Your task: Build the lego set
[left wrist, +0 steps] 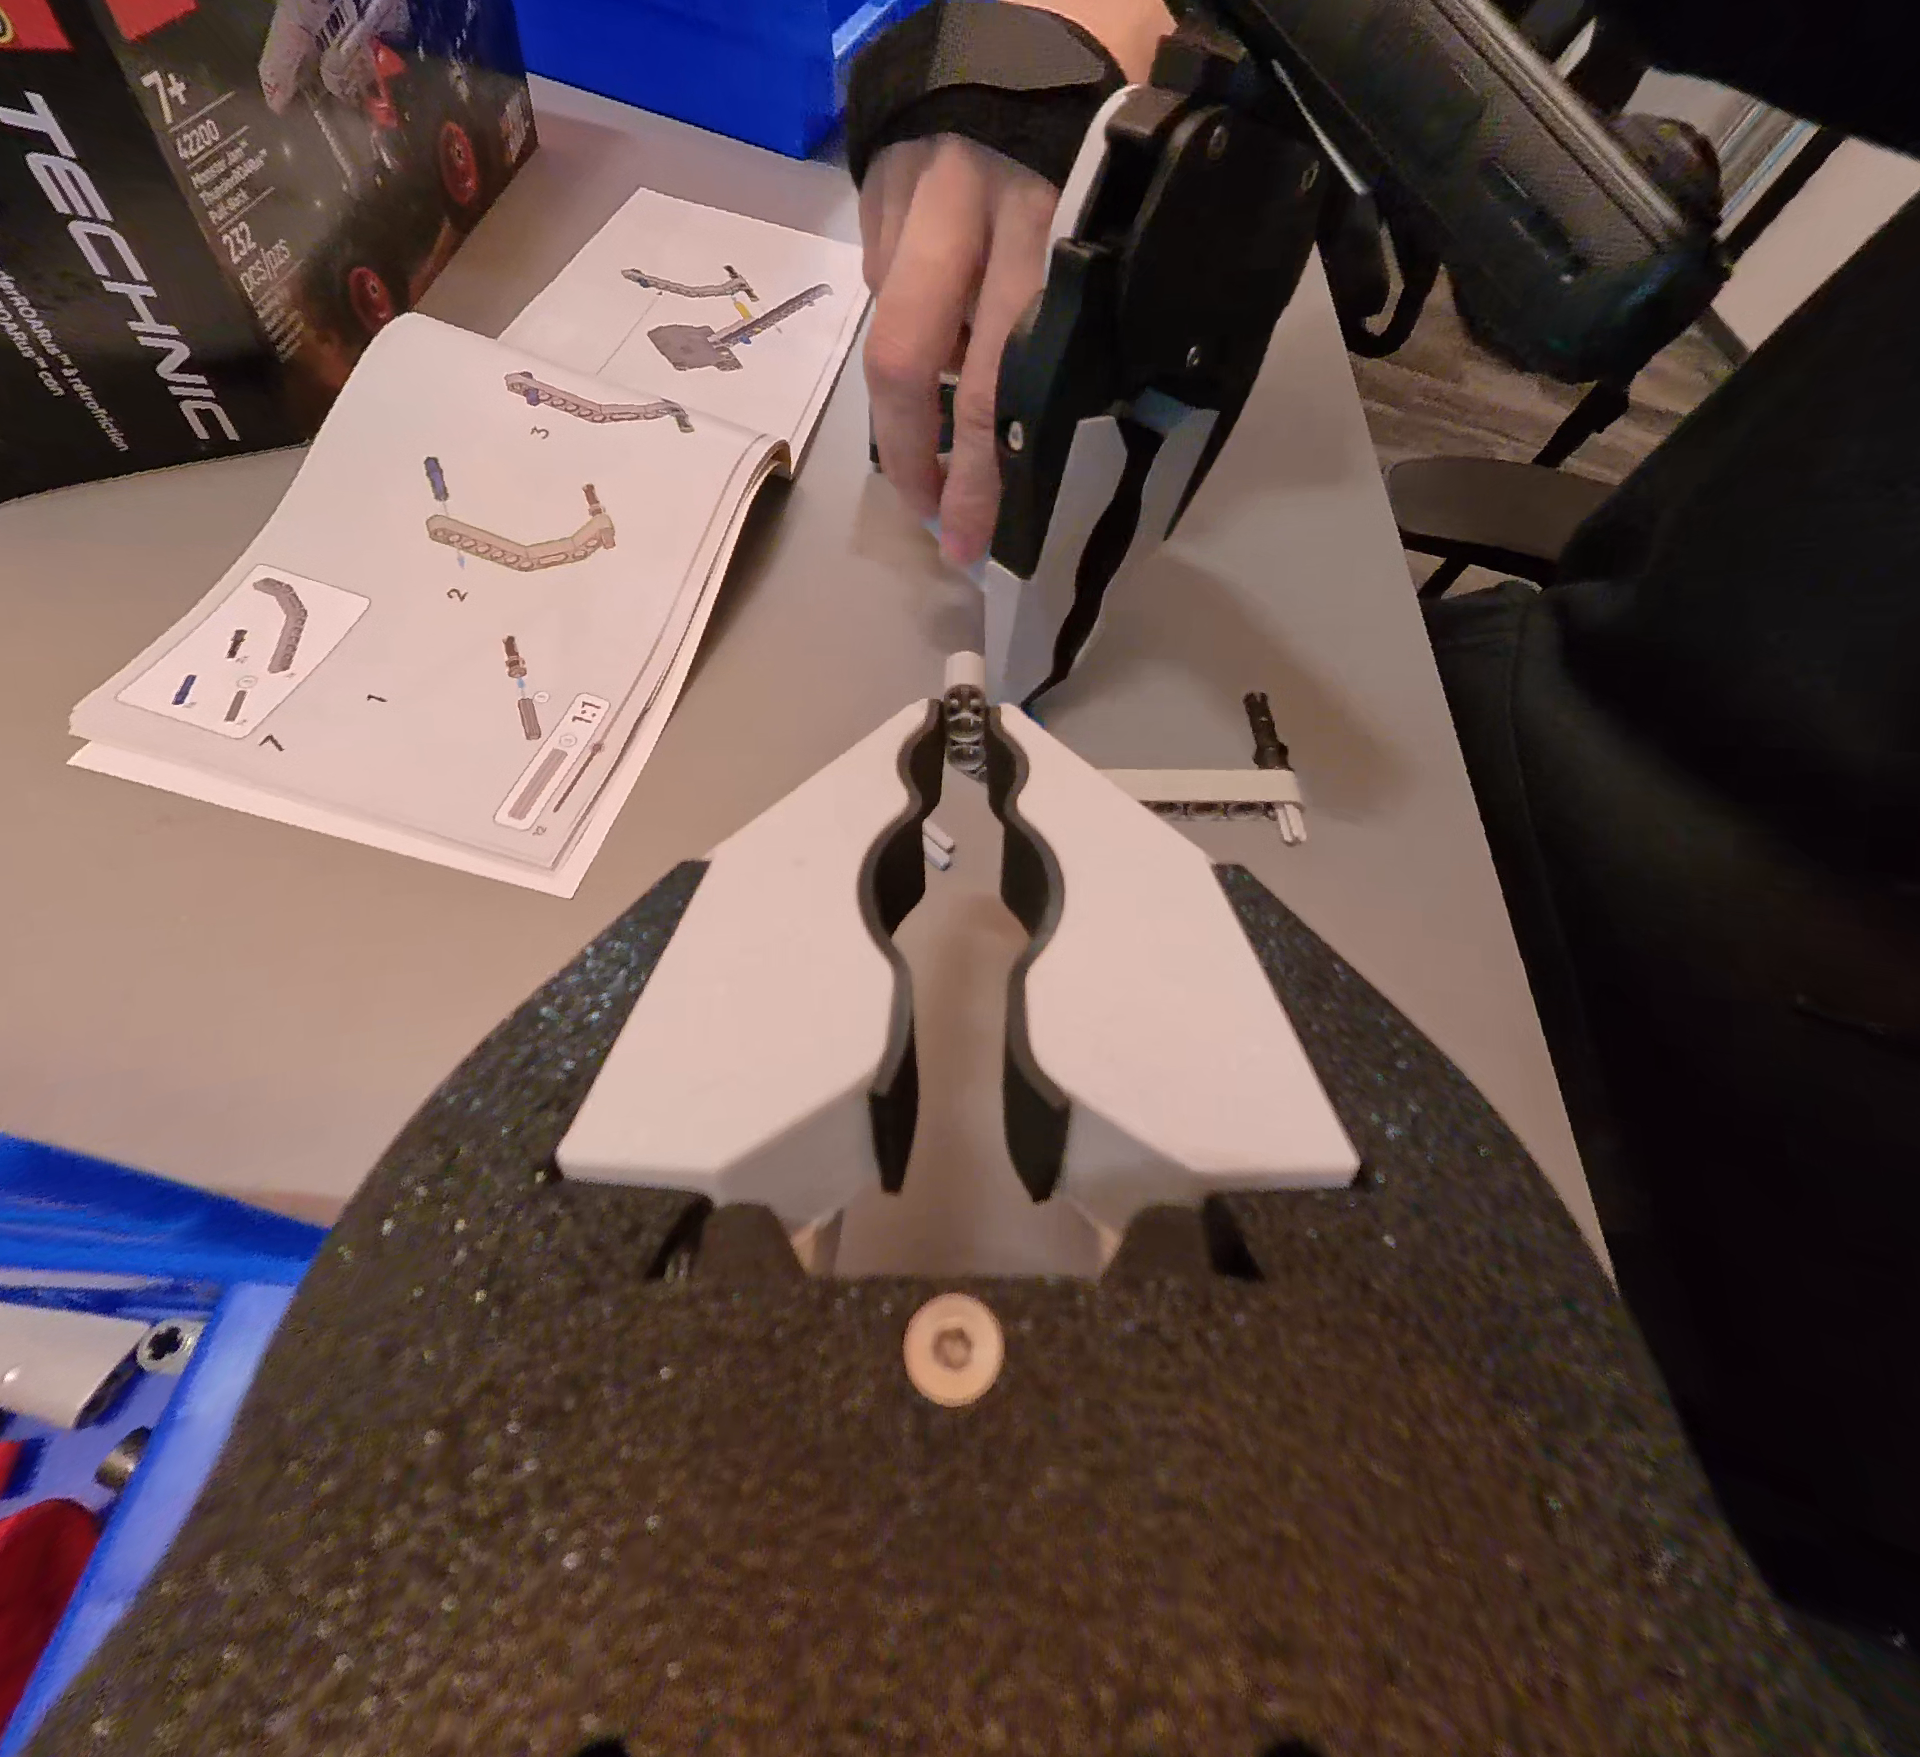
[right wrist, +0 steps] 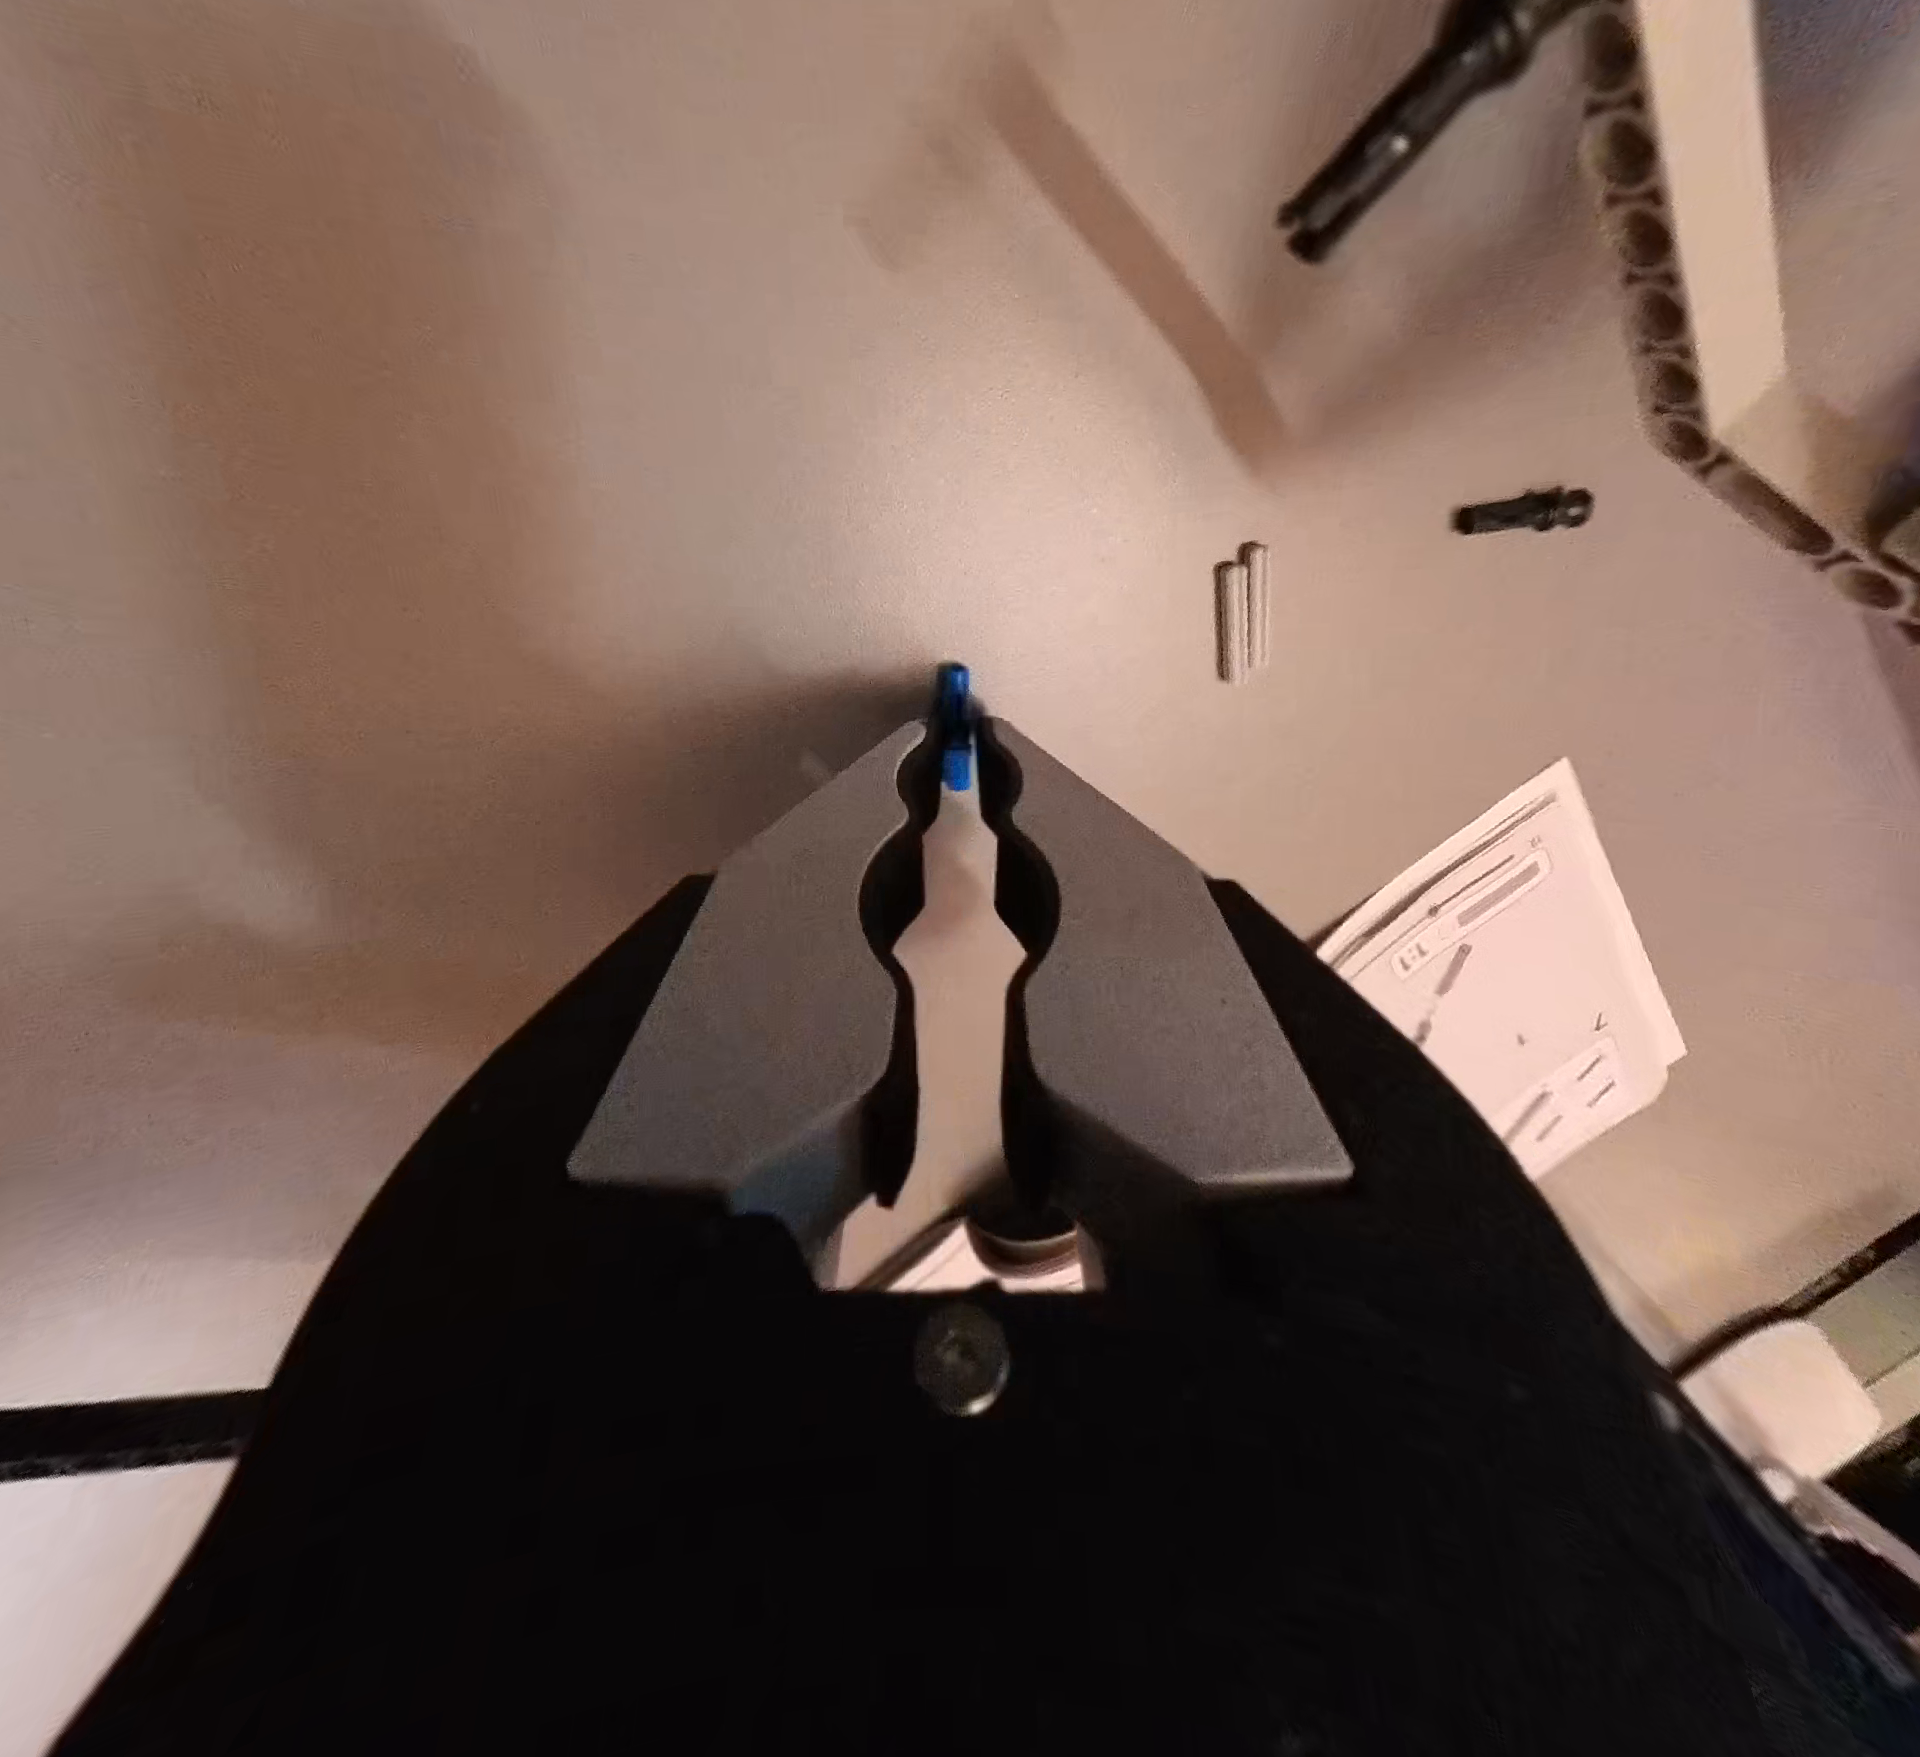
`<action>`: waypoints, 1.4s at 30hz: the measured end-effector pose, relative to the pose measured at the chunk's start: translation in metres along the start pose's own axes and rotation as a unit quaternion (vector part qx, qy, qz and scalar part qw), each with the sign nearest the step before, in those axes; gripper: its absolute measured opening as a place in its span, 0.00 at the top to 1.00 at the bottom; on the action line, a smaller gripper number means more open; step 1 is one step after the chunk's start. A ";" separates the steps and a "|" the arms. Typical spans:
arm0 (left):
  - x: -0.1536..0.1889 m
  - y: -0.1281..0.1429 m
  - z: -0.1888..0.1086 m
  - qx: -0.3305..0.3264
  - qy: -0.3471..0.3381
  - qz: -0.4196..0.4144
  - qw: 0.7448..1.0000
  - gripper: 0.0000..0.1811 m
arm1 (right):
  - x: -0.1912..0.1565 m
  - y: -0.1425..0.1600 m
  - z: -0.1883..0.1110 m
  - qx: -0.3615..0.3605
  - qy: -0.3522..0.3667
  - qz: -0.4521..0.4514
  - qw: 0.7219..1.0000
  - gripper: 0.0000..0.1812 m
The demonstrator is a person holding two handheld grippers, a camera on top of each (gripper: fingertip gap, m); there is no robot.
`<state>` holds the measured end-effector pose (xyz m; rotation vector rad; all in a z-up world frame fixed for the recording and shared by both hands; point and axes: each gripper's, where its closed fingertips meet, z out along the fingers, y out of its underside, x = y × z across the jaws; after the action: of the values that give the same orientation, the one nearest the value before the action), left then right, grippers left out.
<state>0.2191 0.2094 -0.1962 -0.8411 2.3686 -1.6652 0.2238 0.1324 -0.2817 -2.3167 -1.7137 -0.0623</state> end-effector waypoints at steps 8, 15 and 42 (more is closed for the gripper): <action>0.001 0.002 0.003 -0.005 0.005 -0.002 1.000 0.97 | -0.003 0.003 -0.003 0.032 0.001 0.087 0.996 0.91; 0.001 0.004 0.005 -0.009 0.006 -0.003 1.000 0.97 | -0.001 0.003 -0.003 0.093 0.030 0.082 0.992 0.94; 0.007 0.013 0.013 -0.036 0.024 0.001 0.999 0.97 | 0.019 -0.017 0.006 0.132 0.099 0.376 0.912 0.98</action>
<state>0.2139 0.1979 -0.2115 -0.8171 2.4736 -1.6271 0.2132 0.1563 -0.2813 -2.4799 -0.6069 0.0739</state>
